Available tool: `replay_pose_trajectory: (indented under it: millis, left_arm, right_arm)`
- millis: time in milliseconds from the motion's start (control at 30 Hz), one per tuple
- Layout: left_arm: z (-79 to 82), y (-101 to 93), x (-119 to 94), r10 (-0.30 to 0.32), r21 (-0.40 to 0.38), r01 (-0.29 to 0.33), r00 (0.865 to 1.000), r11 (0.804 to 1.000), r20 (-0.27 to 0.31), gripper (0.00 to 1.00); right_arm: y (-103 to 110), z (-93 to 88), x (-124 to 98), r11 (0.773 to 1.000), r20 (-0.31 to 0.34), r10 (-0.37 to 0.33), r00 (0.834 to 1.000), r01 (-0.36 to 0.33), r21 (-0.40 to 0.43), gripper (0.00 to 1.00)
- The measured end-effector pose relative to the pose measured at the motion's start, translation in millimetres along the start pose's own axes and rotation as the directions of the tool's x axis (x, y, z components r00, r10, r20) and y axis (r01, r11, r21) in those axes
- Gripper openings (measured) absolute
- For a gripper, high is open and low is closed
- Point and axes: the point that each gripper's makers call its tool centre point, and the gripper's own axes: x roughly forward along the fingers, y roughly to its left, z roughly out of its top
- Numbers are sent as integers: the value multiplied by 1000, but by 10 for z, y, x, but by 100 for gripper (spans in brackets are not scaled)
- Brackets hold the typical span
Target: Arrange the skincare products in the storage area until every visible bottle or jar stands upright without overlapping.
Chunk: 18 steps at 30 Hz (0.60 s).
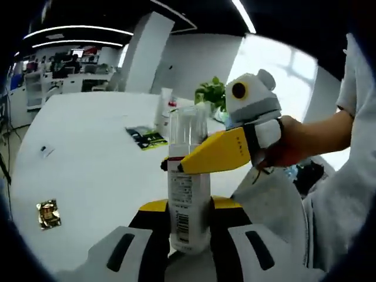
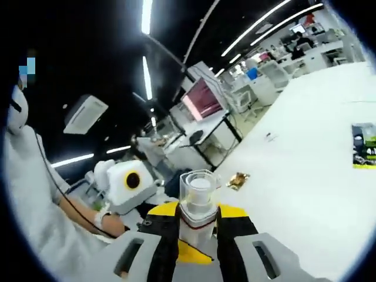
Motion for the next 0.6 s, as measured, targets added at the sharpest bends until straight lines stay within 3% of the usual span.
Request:
replay_pose_trajectory:
  millis: [100,167,300,433,600]
  left_arm:
    - [-58,86,23,66,52,-64,997,997,-32,21]
    - [-131,138,38,116,130,-107,991,986,-66,21]
    - [-226,177,69,155,189,-133,981,973,-113,21]
    - [-247,191,82,165,207,-137,979,969,-121,21]
    - [-234,201,102,149,174,-128,982,976,-115,22]
  right_arm:
    - [-74,-46,33,993,30,-77,997,75,87,19]
    - [-120,-95,49,987,26,-118,993,114,115,19]
    - [-201,-197,102,983,-1,-163,987,163,81,20]
    - [-216,-203,105,982,-2,-157,988,157,105,18]
    - [-197,-185,106,991,-28,-123,992,124,40,15]
